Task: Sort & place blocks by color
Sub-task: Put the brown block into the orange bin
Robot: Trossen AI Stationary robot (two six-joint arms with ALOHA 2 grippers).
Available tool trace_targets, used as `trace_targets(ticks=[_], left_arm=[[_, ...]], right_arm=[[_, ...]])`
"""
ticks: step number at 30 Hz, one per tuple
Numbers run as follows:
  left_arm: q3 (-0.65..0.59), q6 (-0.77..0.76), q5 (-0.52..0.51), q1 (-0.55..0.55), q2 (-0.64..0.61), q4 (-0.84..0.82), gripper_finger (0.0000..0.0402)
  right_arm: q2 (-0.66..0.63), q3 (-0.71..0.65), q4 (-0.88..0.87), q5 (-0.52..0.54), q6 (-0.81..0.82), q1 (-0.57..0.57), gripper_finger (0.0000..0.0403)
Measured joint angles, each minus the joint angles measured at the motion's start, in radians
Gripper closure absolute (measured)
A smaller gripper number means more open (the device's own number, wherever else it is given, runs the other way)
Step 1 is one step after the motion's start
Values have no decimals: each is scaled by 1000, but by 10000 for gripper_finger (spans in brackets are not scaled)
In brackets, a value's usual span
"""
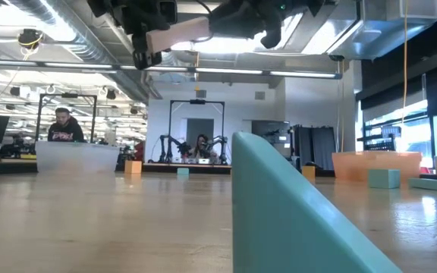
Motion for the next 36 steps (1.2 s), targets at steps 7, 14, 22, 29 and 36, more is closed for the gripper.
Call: trace_targets(ticks=[7,14,22,29,36], left_arm=[[0,11,84,-19,81,8,284],[0,15,111,-14,100,33,284],[0,8,111,-3,100,32,285],[0,0,148,-12,100,31,285],[-1,-3,140,-41,100,31,285]], right_arm=[[0,0,-7,-31,-6,0,238],[0,0,-54,-53,23,-1,238],[0,0,-77,-79,22,-1,238],[11,1,-87,-92,22,-1,238],[59,1,-59,-166,22,-1,238]])
